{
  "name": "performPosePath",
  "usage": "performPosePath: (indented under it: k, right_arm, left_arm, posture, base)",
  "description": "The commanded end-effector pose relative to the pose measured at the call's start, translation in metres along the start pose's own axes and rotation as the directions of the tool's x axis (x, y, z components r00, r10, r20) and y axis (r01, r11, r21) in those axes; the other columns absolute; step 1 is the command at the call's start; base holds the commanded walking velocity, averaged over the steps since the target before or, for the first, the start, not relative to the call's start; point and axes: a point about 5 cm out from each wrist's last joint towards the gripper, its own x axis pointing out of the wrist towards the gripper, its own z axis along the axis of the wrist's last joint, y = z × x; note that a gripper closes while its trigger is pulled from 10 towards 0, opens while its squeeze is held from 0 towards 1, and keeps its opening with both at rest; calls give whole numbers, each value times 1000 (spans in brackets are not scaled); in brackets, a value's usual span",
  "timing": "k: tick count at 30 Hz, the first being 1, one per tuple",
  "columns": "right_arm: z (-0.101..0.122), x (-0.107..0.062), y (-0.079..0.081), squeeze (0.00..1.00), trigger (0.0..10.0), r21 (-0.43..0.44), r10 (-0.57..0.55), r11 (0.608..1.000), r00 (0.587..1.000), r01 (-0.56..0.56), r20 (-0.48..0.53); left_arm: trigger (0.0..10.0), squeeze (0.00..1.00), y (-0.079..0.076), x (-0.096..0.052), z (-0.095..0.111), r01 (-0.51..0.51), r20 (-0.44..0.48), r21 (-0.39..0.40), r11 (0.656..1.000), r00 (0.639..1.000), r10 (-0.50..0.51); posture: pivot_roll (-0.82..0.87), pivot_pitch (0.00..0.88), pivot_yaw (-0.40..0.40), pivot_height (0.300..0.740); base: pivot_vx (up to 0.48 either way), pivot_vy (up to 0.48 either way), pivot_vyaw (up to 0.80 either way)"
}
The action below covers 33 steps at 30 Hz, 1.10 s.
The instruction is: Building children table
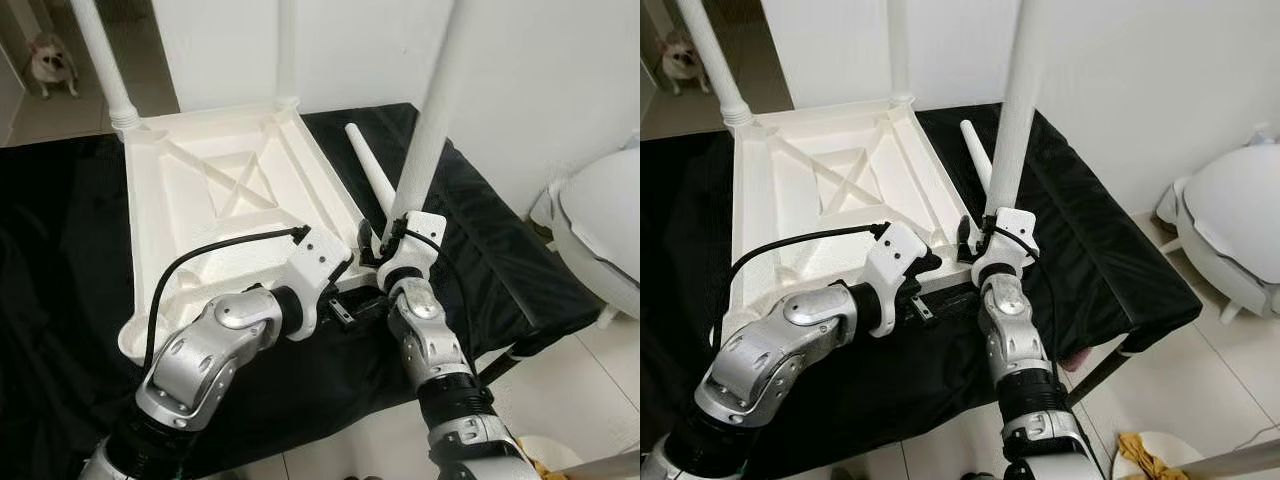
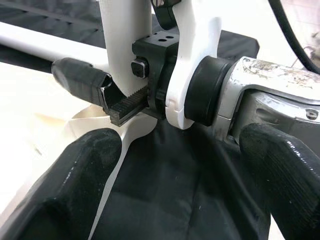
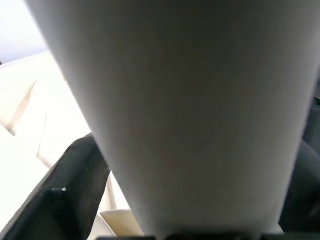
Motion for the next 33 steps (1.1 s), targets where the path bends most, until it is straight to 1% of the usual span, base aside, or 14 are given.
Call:
performPosePath:
  k: [1, 2, 3, 5, 6, 11, 13, 14, 15, 16, 17, 24, 31, 33]
  right_arm:
    - [2, -1, 1, 1000, 10000, -7, 76, 997, 997, -76, -3]
    - [4, -2, -1, 1000, 10000, -31, 111, 993, 994, -111, -3]
    - [4, -3, -4, 635, 10000, -36, 151, 988, 988, -151, -10]
    - [4, -4, -5, 635, 10000, -36, 174, 984, 985, -174, -15]
    - [6, -6, -7, 0, 10000, -43, 210, 977, 978, -210, -14]
    - [9, -12, -13, 0, 10000, -80, 320, 944, 947, -320, -17]
    - [11, -17, -17, 0, 10000, -107, 404, 909, 915, -404, -20]
    - [11, -17, -17, 0, 10000, -107, 404, 909, 915, -404, -20]
    - [12, -20, -25, 0, 10000, -129, 464, 876, 885, -465, -39]
    - [13, -21, -28, 0, 10000, -132, 478, 867, 877, -480, -49]
    - [13, -21, -28, 0, 10000, -132, 478, 867, 877, -480, -49]
    - [11, -22, -57, 0, 10000, -220, 538, 803, 832, -554, -134]
    - [9, -20, -69, 0, 10000, -236, 589, 750, 786, -618, -186]
    - [9, -19, -70, 0, 10000, -238, 591, 747, 784, -621, -190]
  left_arm:
    - [10000, 0, 0, 1, 0, 3, -3, 3, 1000, 1000, -3]
    - [10000, 0, 0, 1, 0, 3, -2, 3, 1000, 1000, -3]
    - [10000, 0, 0, 1, 0, 3, -3, 3, 1000, 1000, -3]
    - [10000, 0, 0, 1, 0, 2, -3, 4, 1000, 1000, -2]
    - [10000, 0, 0, 1, 0, 2, -4, 4, 1000, 1000, -2]
    - [10000, 0, 0, 1, 0, 1, -5, 5, 1000, 1000, -1]
    - [10000, 0, 0, 0, 0, 1, -5, 5, 1000, 1000, -1]
    - [10000, 0, 0, 0, 0, 1, -5, 5, 1000, 1000, -1]
    - [10000, 0, 0, 0, 0, 2, -5, 4, 1000, 1000, -2]
    - [10000, 0, 0, 0, 0, 3, -5, 4, 1000, 1000, -3]
    - [10000, 0, 0, 0, 0, 3, -5, 4, 1000, 1000, -3]
    - [10000, 0, 0, 0, 0, 4, -6, 4, 1000, 1000, -4]
    - [10000, 0, 0, -1, 0, 11, -12, 6, 1000, 1000, -11]
    - [10000, 0, 0, -1, 0, 12, -13, 6, 1000, 1000, -12]
  posture:
    - [-28, 72, -4, 740]
    - [-28, 72, -4, 740]
    - [-28, 72, -4, 740]
    - [-28, 72, -4, 740]
    - [-28, 72, -4, 740]
    - [-29, 71, -3, 740]
    - [-29, 71, -1, 740]
    - [-29, 71, -1, 740]
    - [-28, 74, -2, 740]
    - [-28, 74, -2, 740]
    - [-28, 74, -2, 740]
    - [-28, 75, 3, 740]
    - [-22, 76, 12, 740]
    - [-22, 77, 13, 740]
  base:
    - [0, 0, 0]
    - [0, 0, 0]
    - [0, 0, 0]
    - [0, 0, 0]
    - [0, 0, 0]
    - [0, 0, 0]
    - [0, 0, 0]
    - [0, 0, 0]
    - [0, 0, 0]
    - [0, 0, 0]
    - [0, 0, 0]
    - [0, 0, 0]
    - [0, 0, 0]
    - [0, 0, 0]
